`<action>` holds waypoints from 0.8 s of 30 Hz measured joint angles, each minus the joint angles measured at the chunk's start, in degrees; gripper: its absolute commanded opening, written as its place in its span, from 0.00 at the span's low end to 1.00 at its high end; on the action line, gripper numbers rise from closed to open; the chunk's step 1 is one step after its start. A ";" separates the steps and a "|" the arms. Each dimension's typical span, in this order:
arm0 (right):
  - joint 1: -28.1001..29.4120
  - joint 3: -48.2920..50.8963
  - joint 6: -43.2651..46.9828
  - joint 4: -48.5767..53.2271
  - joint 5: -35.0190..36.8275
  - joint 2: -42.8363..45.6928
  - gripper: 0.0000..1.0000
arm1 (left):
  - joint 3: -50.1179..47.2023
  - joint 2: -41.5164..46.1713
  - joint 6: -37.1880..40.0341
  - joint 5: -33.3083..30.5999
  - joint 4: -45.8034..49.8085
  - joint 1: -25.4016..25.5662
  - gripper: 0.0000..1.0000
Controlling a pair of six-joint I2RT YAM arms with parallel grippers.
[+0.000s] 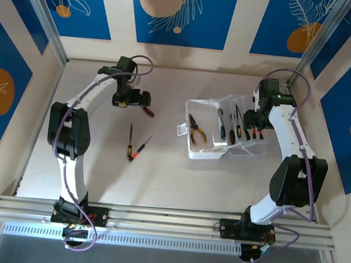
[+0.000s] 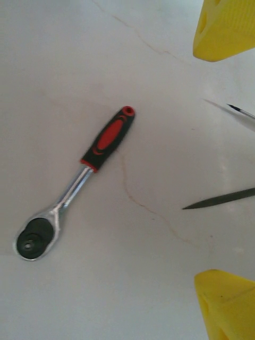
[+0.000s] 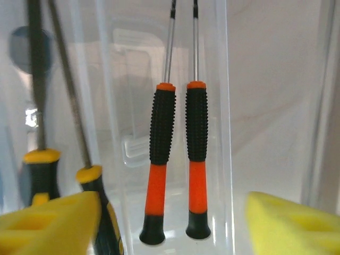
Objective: Pack the tool kit
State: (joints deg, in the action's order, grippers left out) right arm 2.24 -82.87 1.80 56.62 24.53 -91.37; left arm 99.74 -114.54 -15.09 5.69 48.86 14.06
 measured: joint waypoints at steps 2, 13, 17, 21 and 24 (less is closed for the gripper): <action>1.38 -1.25 -0.09 0.50 -0.28 1.44 0.99 | 2.80 -2.73 -1.09 -0.26 -0.04 -0.20 1.00; 6.60 -1.29 -1.05 -1.66 -8.22 4.68 0.99 | 14.32 -19.80 -4.96 -4.33 0.07 -0.85 1.00; 8.13 -0.50 -1.44 -2.03 -9.57 4.13 0.99 | 18.49 -22.56 -5.88 -6.67 1.57 -0.83 0.99; 9.40 -0.50 -1.51 -2.16 -10.29 3.69 0.99 | 24.37 -24.90 -5.88 -8.59 1.53 -0.94 0.95; 9.99 -0.50 -1.51 -2.43 -10.91 3.72 0.99 | 26.64 -26.60 -5.64 -9.84 1.92 -0.96 0.89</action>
State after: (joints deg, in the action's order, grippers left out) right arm 12.23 -83.37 0.30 54.19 13.63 -87.66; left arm 126.39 -141.14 -20.73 -4.14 50.78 13.10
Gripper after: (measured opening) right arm 0.992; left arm 0.925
